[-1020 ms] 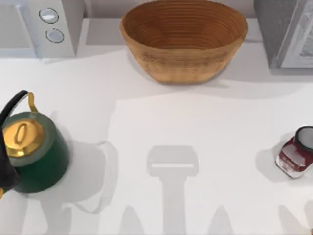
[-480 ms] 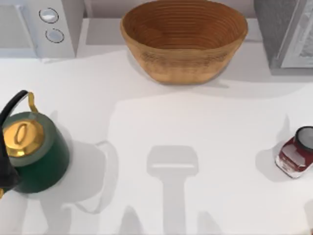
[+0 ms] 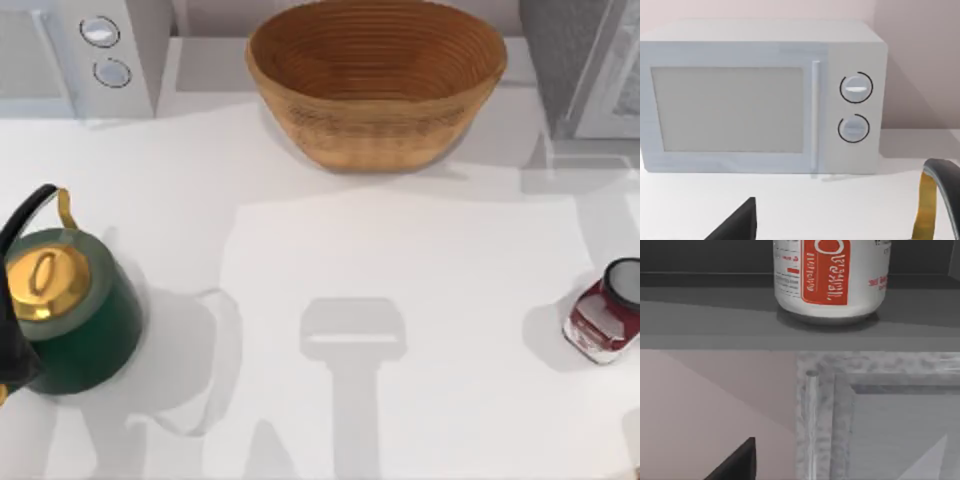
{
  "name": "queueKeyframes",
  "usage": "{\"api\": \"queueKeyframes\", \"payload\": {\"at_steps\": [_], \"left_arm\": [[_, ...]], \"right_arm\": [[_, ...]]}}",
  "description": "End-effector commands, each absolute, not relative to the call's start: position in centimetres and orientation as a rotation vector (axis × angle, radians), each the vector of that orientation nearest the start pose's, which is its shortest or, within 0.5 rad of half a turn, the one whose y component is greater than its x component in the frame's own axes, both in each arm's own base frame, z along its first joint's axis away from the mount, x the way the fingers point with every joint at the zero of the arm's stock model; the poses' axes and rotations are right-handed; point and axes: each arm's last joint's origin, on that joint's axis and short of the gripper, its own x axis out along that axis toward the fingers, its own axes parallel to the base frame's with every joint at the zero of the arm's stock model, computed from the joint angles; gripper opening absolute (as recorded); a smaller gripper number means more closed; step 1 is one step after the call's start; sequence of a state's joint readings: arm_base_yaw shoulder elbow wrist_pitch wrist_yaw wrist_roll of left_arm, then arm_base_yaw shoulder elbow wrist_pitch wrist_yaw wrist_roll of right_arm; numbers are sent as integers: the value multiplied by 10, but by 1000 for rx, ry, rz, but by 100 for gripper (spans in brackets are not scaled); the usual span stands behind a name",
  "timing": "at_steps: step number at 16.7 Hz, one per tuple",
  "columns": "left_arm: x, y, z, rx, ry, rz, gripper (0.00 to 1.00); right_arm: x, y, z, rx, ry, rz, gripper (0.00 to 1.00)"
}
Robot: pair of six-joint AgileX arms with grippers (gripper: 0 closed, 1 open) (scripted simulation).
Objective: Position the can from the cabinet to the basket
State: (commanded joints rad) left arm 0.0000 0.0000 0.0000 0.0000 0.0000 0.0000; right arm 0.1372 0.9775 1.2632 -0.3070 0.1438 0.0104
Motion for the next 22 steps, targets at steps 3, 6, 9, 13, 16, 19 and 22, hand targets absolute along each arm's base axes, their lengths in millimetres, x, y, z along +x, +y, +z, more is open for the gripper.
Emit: {"api": "queueKeyframes", "payload": {"at_steps": [3,6,9,13,16,19,22], "left_arm": [[106,-1,160,0,0,0,100],[106,-1,160,0,0,0,100],[106,-1,160,0,0,0,100],[106,-1,160,0,0,0,100],[106,-1,160,0,0,0,100],[106,-1,160,0,0,0,100],[106,-1,160,0,0,0,100]], "right_arm": [[223,35,480,-4,9,1,100],[245,43,501,-1,2,0,100],[256,47,510,0,0,0,100],[256,47,510,0,0,0,100],[258,46,509,1,-5,-7,100],[263,44,506,1,-9,-17,100],[261,45,508,2,-13,-13,100]]}}
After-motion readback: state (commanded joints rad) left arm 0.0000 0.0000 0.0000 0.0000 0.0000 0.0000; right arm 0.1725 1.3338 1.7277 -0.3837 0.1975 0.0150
